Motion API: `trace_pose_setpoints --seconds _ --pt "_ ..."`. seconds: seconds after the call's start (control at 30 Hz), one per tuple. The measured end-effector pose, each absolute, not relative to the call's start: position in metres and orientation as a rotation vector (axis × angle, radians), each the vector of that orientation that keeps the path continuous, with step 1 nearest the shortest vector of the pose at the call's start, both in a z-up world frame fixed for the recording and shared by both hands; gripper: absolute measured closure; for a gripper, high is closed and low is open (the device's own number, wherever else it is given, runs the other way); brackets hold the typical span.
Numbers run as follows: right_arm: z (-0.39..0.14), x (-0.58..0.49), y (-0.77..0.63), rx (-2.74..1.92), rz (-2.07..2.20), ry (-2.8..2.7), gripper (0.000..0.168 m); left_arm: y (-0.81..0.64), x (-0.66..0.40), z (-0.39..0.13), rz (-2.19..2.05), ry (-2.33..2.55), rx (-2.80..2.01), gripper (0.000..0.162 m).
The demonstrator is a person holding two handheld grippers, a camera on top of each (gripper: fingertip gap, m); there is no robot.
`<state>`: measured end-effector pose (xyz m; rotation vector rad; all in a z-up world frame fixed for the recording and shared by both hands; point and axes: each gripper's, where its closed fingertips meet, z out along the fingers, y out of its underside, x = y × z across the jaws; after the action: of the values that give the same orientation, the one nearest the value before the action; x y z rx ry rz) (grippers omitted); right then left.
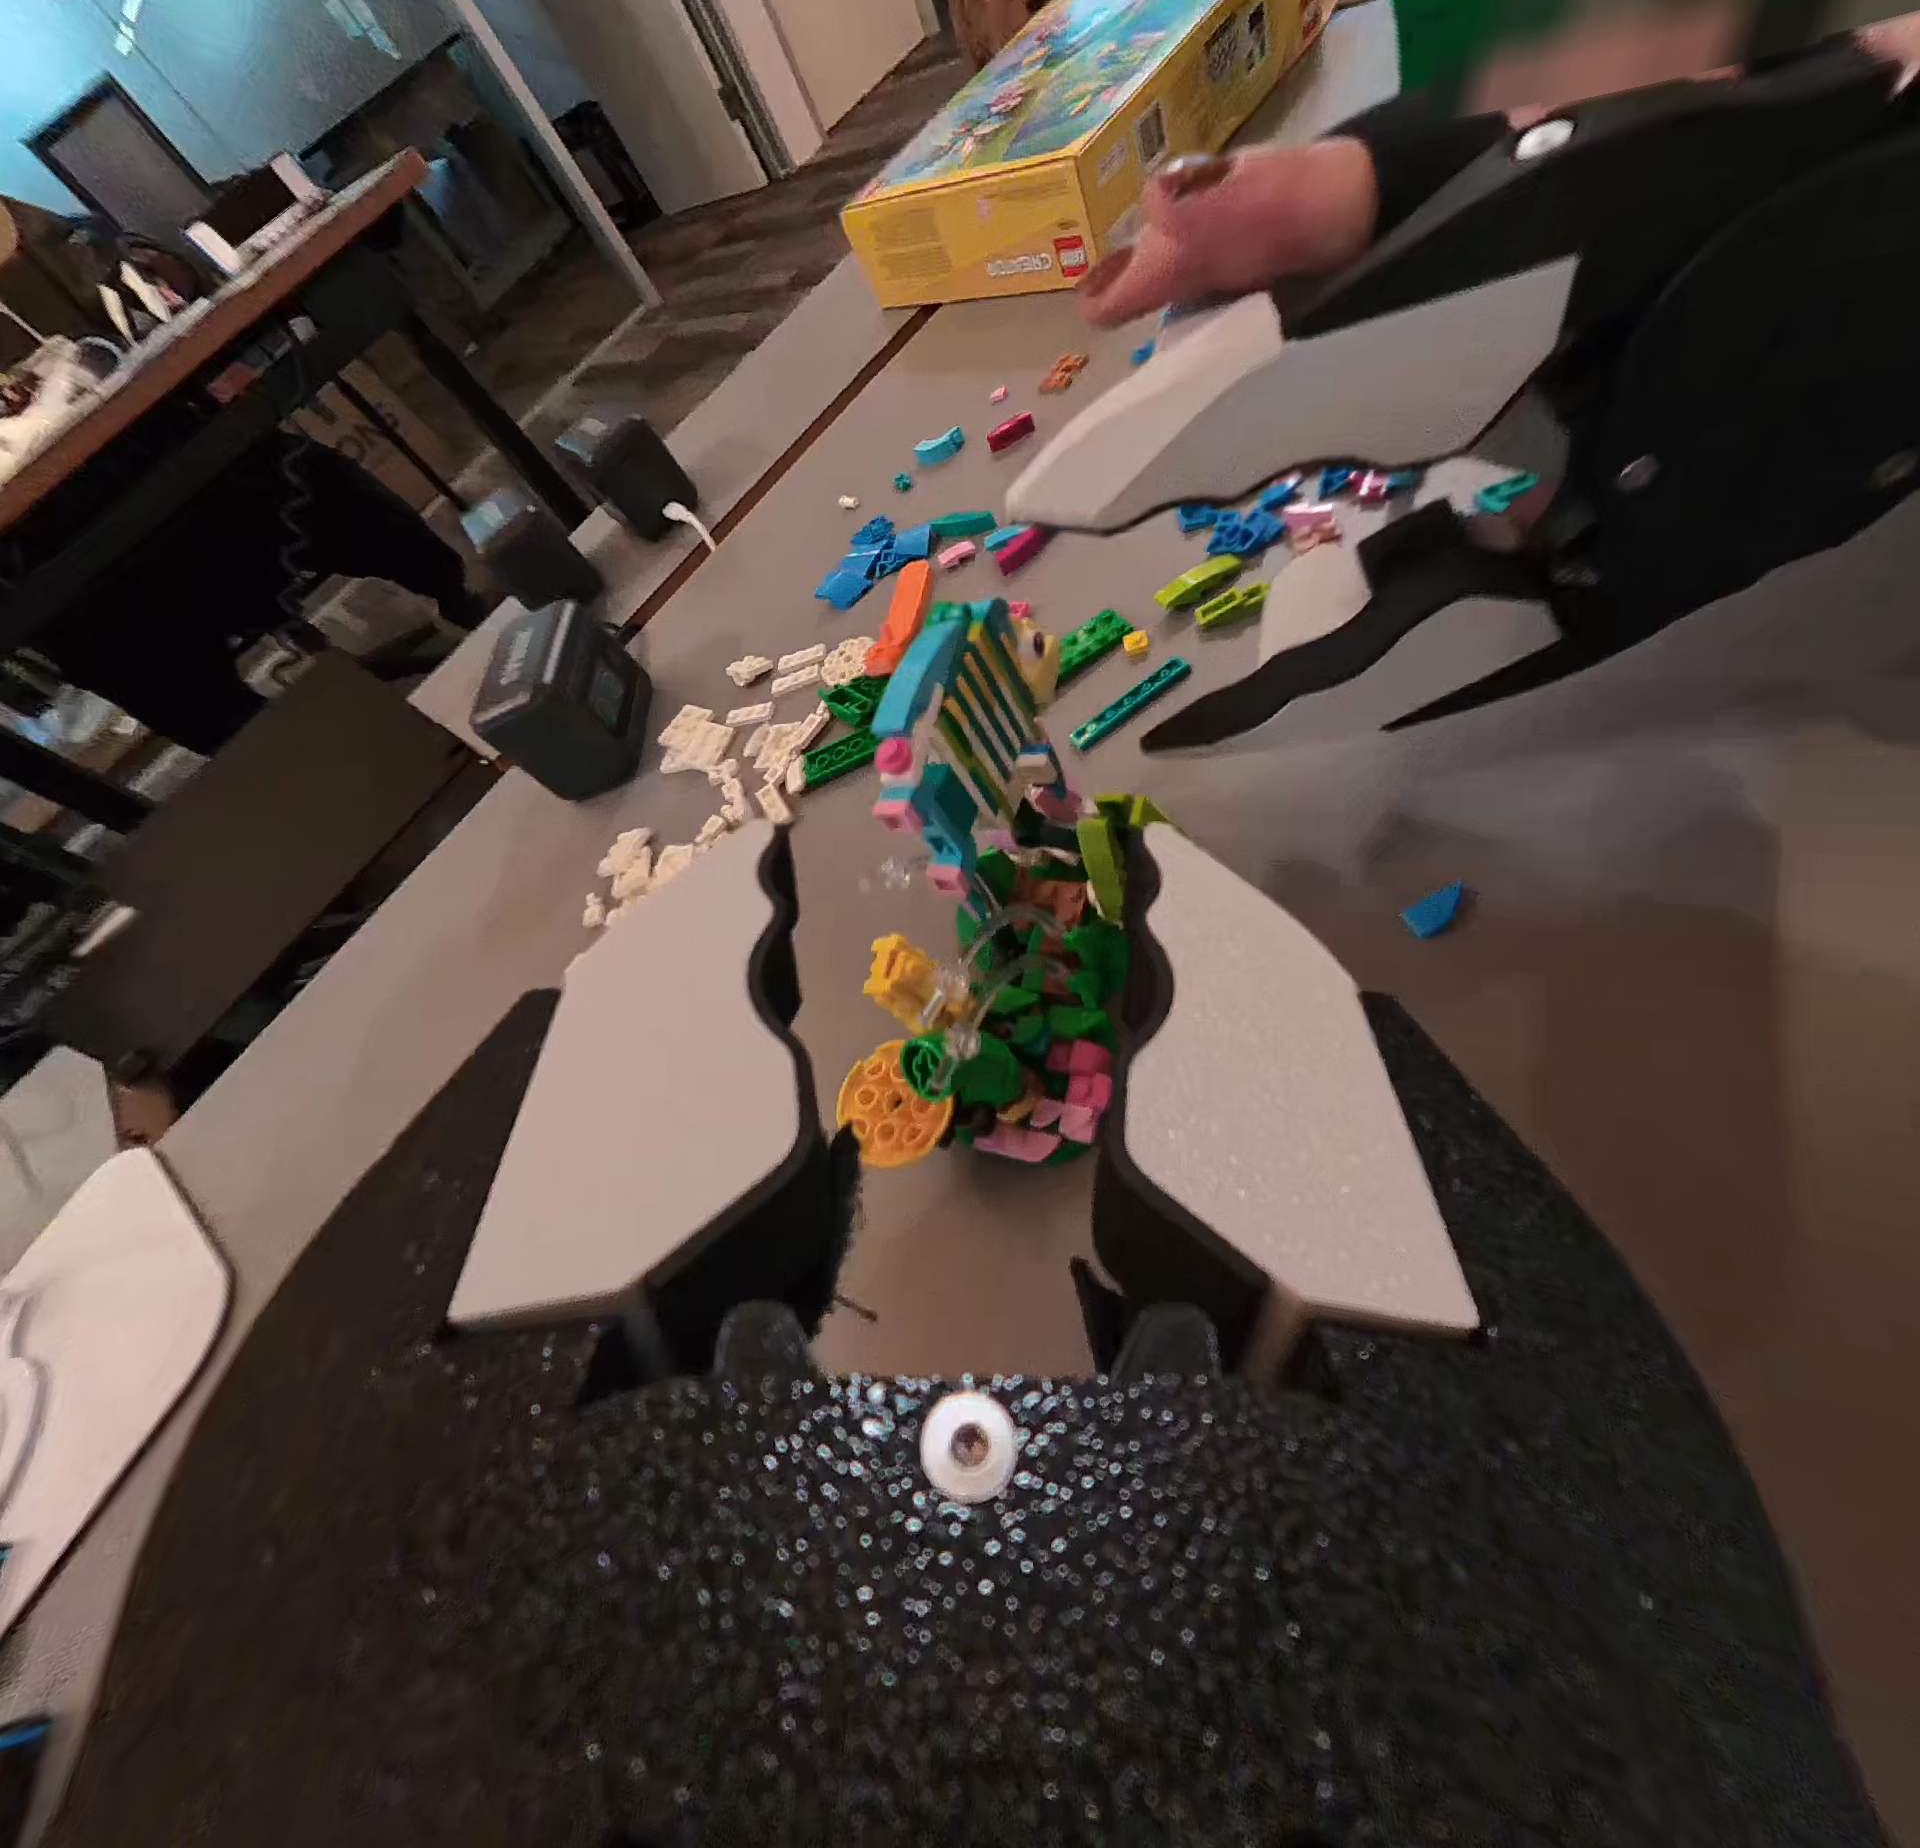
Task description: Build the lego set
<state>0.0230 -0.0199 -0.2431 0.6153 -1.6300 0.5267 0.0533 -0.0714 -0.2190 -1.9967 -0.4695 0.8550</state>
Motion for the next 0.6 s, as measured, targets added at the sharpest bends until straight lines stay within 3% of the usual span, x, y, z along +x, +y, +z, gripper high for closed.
trace_pose_setpoints --seconds 0.6 --pt "-0.241 0.004 -0.046 0.695 0.587 -1.654 0.099 -0.052 0.017 -0.245 0.478 -0.47 -2.222 0.126"
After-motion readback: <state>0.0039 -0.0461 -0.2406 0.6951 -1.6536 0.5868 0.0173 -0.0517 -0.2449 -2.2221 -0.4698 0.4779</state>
